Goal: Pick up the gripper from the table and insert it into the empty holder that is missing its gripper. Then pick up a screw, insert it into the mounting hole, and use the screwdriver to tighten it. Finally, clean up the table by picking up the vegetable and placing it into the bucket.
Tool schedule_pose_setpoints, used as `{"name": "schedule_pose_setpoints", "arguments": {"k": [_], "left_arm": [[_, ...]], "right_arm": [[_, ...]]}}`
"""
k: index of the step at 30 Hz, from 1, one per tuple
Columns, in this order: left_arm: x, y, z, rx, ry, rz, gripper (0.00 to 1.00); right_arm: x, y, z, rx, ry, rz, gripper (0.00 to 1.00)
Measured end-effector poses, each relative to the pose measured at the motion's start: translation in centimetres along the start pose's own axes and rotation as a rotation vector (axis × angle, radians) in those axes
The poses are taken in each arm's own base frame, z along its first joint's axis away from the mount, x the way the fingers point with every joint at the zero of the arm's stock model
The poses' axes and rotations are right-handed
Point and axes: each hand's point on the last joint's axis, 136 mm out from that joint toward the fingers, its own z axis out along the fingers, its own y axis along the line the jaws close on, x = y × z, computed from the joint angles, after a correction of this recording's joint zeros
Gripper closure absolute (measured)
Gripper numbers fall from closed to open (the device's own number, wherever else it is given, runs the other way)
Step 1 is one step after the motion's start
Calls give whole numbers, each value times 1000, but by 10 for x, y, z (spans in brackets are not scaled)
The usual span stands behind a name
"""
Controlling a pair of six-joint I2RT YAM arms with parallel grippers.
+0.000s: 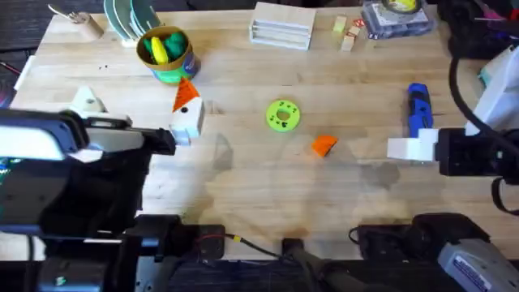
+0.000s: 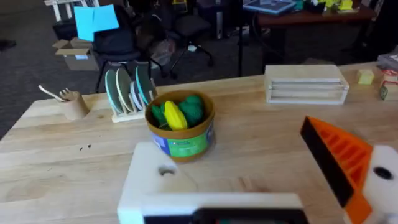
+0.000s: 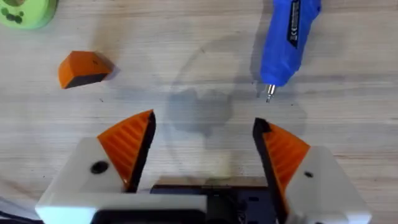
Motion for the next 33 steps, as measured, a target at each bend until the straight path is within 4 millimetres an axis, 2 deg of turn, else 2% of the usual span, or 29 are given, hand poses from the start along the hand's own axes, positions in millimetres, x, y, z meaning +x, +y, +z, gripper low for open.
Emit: {"name": "schedule_pose_setpoints", "arguments": {"k": [3,12,15,19,23,33], "left_arm": [[14,-1,3,-2,-32,-24,8],[37,-2,18,-6,-134,-80,8],[50,-3,21,-5,-105,-88,8],[55,-3,21,-6,-84,-95,8],[79,-3,22,-1,12,-103,8],[79,14,21,-59,11,-110,8]], "right_arm": [[0,0,0,0,0,0,10],[0,0,0,0,0,0,10],[0,0,0,0,0,0,10],[0,0,0,0,0,0,10],[0,0,0,0,0,0,10],[0,0,0,0,0,0,11]]}}
